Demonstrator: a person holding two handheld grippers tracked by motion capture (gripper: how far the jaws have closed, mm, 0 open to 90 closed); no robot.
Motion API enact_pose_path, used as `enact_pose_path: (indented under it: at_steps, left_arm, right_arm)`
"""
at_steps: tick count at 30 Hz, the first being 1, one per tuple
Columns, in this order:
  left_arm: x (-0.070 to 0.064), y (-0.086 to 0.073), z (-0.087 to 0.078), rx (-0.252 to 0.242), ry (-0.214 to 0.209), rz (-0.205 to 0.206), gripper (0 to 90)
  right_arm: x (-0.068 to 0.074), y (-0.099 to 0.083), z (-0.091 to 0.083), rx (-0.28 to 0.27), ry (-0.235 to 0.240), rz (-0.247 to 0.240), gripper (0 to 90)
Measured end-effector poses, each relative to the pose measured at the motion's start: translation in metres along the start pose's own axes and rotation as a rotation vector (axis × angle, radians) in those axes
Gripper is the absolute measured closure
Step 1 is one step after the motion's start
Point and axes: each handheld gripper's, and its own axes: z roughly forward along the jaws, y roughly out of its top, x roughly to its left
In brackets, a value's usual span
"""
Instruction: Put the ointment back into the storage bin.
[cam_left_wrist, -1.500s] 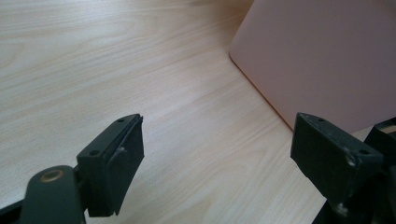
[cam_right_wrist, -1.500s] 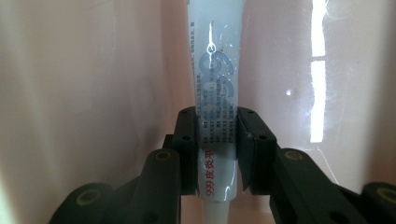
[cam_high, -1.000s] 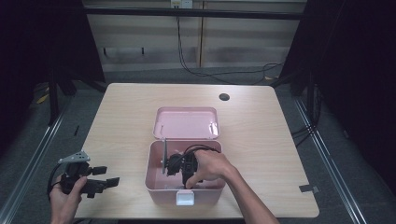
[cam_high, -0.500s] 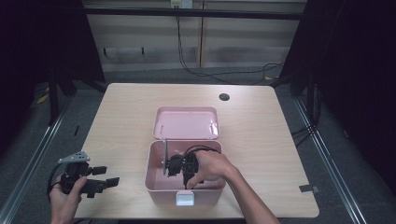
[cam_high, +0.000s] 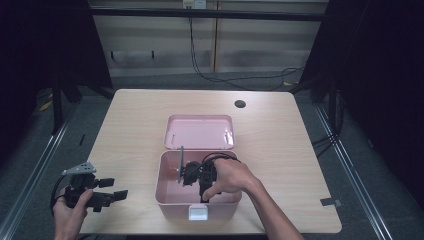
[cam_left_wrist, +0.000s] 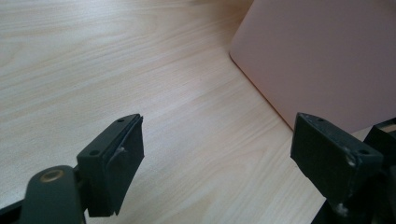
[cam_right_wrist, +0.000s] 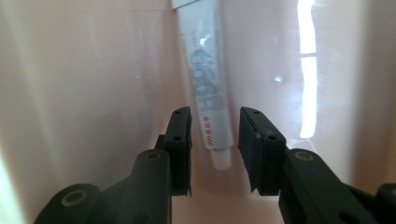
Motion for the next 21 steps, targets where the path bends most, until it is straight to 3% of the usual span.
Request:
enact_pose_path:
  at_steps: [7,18,21]
  left_arm:
    - [0.001,0.000,0.000,0.003,0.002,0.006,17.3]
    - [0.001,0.000,-0.001,0.000,-0.002,0.001,17.3]
    - [0.001,0.000,-0.001,-0.003,0.001,-0.002,17.2]
  right_arm:
    - [-0.003,-0.009,-0.009,-0.035,-0.010,0.048,63.3]
    - [-0.002,-0.019,-0.026,-0.055,-0.006,0.056,62.3]
    - [-0.001,-0.021,-0.031,-0.044,-0.031,0.062,62.0]
